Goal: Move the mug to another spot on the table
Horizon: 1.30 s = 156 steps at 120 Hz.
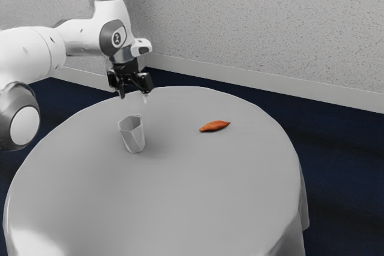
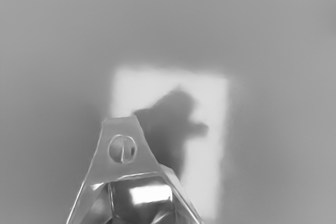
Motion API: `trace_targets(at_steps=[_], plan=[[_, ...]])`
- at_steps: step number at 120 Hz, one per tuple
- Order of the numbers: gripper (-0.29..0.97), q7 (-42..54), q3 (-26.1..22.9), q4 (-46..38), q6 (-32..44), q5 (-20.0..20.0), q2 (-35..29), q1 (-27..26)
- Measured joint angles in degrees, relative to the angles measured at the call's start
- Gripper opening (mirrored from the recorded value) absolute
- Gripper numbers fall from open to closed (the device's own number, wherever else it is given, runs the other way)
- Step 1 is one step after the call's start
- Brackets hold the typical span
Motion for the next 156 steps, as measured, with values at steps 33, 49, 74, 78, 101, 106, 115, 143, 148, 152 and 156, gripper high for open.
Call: trace_targets(at_steps=[33,49,74,78,101,106,115,143,148,152,156], plan=[[0.67,-5.91,0.10,0.08,4.62,-2.17,4.77,0.98],[0.68,-7.86,0.06,-0.04,5.62,-2.53,5.86,1.83],[0.68,-8.78,-0.04,2.62,6.33,-2.61,9.48,2.49],[0.68,-8.66,-0.05,3.55,6.38,-2.60,10.26,2.60],[0.68,-7.96,-0.44,4.95,6.63,-3.12,13.23,3.82],[0.68,-7.84,-0.47,4.92,6.67,-3.49,13.42,3.96],[0.66,-7.64,-0.55,4.87,6.71,-3.89,13.96,4.05],[0.27,-7.19,-1.09,4.85,6.73,-4.40,14.02,4.08],[0.22,-7.15,-1.15,4.85,6.66,-4.42,13.92,4.08],[0.20,-7.15,-1.18,4.85,6.60,-4.40,13.87,4.10],[0.18,-7.16,-1.19,4.85,6.53,-4.46,13.81,4.13]])
